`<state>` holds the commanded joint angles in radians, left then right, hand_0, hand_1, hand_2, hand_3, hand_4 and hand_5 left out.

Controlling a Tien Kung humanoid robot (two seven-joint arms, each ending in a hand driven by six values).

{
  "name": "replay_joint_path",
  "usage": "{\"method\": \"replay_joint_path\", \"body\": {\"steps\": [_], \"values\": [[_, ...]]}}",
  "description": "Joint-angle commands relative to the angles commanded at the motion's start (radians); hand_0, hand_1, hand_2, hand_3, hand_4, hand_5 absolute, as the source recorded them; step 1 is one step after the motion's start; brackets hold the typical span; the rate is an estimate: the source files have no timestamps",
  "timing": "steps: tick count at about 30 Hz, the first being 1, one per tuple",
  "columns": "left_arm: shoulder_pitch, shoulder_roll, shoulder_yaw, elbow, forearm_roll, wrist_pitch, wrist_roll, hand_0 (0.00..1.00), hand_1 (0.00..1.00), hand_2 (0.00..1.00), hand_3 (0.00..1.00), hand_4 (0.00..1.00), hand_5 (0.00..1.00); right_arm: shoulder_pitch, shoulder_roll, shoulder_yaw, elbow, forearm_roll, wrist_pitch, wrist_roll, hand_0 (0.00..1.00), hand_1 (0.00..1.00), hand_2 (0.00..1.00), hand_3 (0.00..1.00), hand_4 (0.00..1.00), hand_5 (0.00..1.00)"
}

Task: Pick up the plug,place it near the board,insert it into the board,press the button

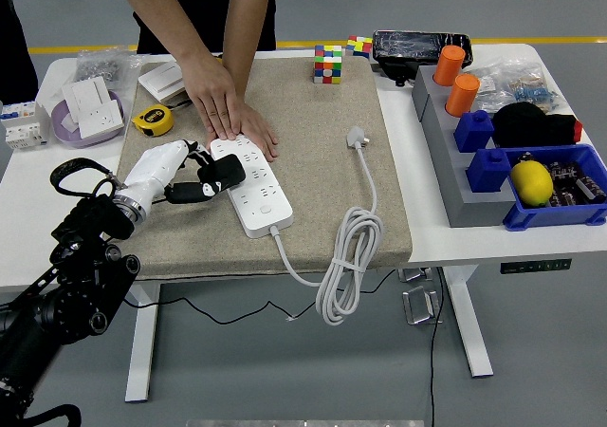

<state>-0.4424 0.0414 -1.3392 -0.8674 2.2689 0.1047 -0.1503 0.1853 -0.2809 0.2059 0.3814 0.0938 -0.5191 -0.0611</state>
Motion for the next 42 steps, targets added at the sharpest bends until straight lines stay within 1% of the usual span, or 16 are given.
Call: {"method": "replay_joint_path", "body": {"steps": [1,6,7,8,13,20,24,25,28,30,33,38,42], "values": [[0.0,0.0,-0.001,-0.001,0.0,0.001,0.0,0.367,0.245,0.251,0.411,0.516,0.226,0.0,0.0,0.001,0.0,0.0,0.0,0.0,0.81,0.758,0.729,0.749,0.998,0.998],[-0.002,0.0,-0.001,-0.004,0.0,-0.021,0.004,0.367,0.245,0.251,0.411,0.516,0.226,0.001,0.0,0.004,0.0,0.001,0.0,0.001,0.81,0.758,0.729,0.749,0.998,0.998],[-0.001,0.0,-0.001,-0.004,0.0,-0.025,0.004,0.349,0.221,0.236,0.385,0.511,0.226,0.001,0.0,0.004,0.0,0.001,0.0,0.001,0.81,0.758,0.729,0.747,0.998,0.998],[0.0,0.001,-0.002,-0.005,0.0,-0.028,0.004,0.349,0.221,0.236,0.385,0.511,0.226,0.001,0.0,0.004,0.0,0.0,0.0,0.001,0.81,0.758,0.729,0.747,0.998,0.998],[0.006,0.002,-0.022,-0.023,0.0,-0.029,0.004,0.351,0.217,0.226,0.381,0.507,0.231,0.001,0.001,0.005,0.0,0.001,0.0,0.001,0.809,0.758,0.729,0.749,0.998,0.998],[0.024,0.01,-0.079,-0.09,0.0,-0.038,0.004,0.351,0.22,0.225,0.385,0.516,0.235,0.001,0.003,0.009,0.0,0.001,0.0,0.001,0.809,0.758,0.729,0.748,0.998,0.998],[0.042,0.019,-0.12,-0.143,0.0,-0.045,0.006,0.351,0.22,0.225,0.385,0.516,0.235,0.0,0.003,0.009,0.0,0.0,0.0,0.001,0.809,0.758,0.729,0.748,0.998,0.998],[0.047,0.022,-0.129,-0.155,0.0,-0.048,0.007,0.352,0.226,0.23,0.395,0.499,0.208,-0.001,0.003,0.009,-0.001,0.001,0.0,0.001,0.809,0.759,0.729,0.747,0.998,0.998],[0.07,0.032,-0.162,-0.189,-0.004,-0.054,0.011,0.352,0.226,0.23,0.395,0.499,0.208,-0.003,0.004,0.008,-0.001,0.001,-0.001,0.0,0.809,0.759,0.729,0.747,0.998,0.998],[0.085,0.038,-0.183,-0.199,-0.002,-0.054,0.011,0.352,0.226,0.23,0.395,0.499,0.208,-0.004,0.004,0.007,-0.001,0.002,-0.001,0.0,0.809,0.759,0.729,0.747,0.998,0.998],[0.102,0.05,-0.199,-0.189,0.0,-0.046,0.006,0.353,0.231,0.233,0.4,0.509,0.208,-0.007,0.004,0.006,-0.001,0.002,-0.001,0.0,0.808,0.758,0.729,0.749,0.998,0.998],[0.121,0.068,-0.209,-0.142,0.0,-0.032,-0.003,0.359,0.235,0.235,0.404,0.517,0.222,-0.007,0.005,0.007,-0.001,0.001,-0.001,-0.001,0.809,0.757,0.729,0.748,0.998,0.998],[0.133,0.068,-0.209,-0.124,0.0,-0.025,-0.01,0.359,0.235,0.235,0.404,0.517,0.222,-0.006,0.004,0.006,-0.001,0.003,-0.001,0.0,0.809,0.757,0.729,0.748,0.998,0.998]]}}
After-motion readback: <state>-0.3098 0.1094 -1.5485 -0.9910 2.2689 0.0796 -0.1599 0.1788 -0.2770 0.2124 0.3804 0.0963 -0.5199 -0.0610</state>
